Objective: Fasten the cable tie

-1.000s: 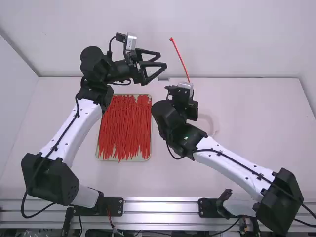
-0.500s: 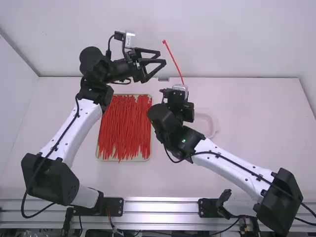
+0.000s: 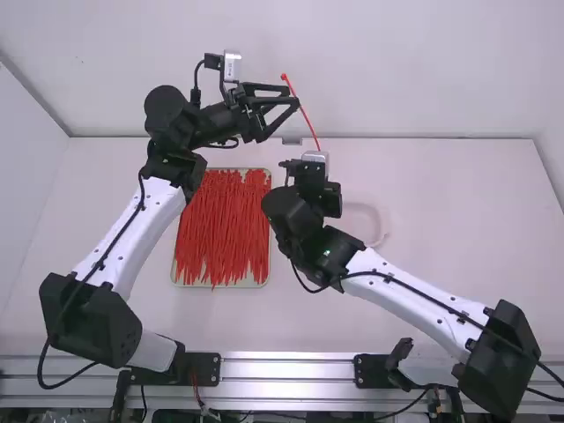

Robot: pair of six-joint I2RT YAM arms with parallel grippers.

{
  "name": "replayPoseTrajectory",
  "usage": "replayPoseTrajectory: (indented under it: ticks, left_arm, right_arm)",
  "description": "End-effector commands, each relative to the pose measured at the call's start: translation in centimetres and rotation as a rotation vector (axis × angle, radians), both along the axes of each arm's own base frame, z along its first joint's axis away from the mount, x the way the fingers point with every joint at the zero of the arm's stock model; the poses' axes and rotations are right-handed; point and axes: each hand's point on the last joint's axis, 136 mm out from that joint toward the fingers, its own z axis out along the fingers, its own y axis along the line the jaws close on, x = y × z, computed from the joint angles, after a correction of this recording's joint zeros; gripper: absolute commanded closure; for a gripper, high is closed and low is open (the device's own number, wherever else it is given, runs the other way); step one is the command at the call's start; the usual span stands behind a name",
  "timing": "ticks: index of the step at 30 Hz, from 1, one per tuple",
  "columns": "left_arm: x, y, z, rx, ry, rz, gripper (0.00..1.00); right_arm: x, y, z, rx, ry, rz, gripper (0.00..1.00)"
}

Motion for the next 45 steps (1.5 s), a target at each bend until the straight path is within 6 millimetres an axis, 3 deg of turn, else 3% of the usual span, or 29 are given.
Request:
replayPoseTrajectory:
  ticks: [1, 5, 16, 19, 20, 29, 30, 31, 33, 35, 37, 38, 40, 45]
  left_arm:
    - [-0.9, 0.4, 2.8, -0.028, -0.061, 0.027, 0.21]
    - [-0.8, 0.4, 2.8, -0.032, -0.061, 0.034, 0.26]
    - [-0.8, 0.5, 2.9, -0.035, -0.064, 0.041, 0.55]
    - [-0.9, 0.4, 3.0, -0.034, -0.073, 0.033, 0.81]
    - [-1.0, 0.4, 3.0, -0.034, -0.072, 0.032, 0.99]
    - [-0.9, 0.4, 3.0, -0.033, -0.072, 0.033, 0.99]
    - [-0.9, 0.5, 3.0, -0.032, -0.072, 0.033, 0.99]
    - [-0.8, 0.6, 2.9, -0.027, -0.079, 0.038, 0.99]
    - [-0.5, 1.0, 2.8, -0.026, -0.074, 0.05, 0.99]
    - [0.0, 1.7, 2.6, -0.019, -0.062, 0.067, 0.99]
    - [0.2, 2.1, 2.4, -0.012, -0.066, 0.077, 0.99]
    - [0.5, 2.5, 2.2, -0.007, -0.06, 0.089, 0.99]
    - [0.9, 3.2, 2.1, -0.005, -0.052, 0.107, 0.99]
    - [2.0, 5.5, 1.8, 0.001, -0.035, 0.162, 0.99]
  right_arm:
    - [0.3, 0.7, 0.9, 0.028, -0.011, 0.018, 1.0]
    - [0.3, 0.7, 0.9, 0.028, -0.011, 0.017, 1.0]
    - [0.2, 1.5, 0.7, 0.03, -0.001, 0.053, 1.0]
    - [0.2, 1.6, 0.7, 0.017, 0.003, 0.059, 1.0]
    - [0.2, 1.6, 0.7, 0.014, 0.004, 0.059, 1.0]
    - [0.2, 1.6, 0.7, 0.013, 0.005, 0.06, 0.99]
    - [0.2, 1.8, 0.6, 0.004, 0.013, 0.073, 0.79]
    - [0.2, 2.2, 0.5, -0.017, 0.025, 0.1, 0.67]
    - [0.3, 2.6, 0.3, -0.038, 0.039, 0.13, 0.56]
    - [0.3, 3.2, 0.1, -0.039, 0.05, 0.165, 0.35]
    - [0.3, 3.3, 0.1, -0.036, 0.052, 0.175, 0.25]
    - [0.3, 3.7, 0.1, -0.03, 0.057, 0.196, 0.11]
    - [0.2, 3.9, 0.1, -0.024, 0.061, 0.215, 0.02]
    - [-0.4, 5.5, -0.1, -0.013, 0.105, 0.347, 0.02]
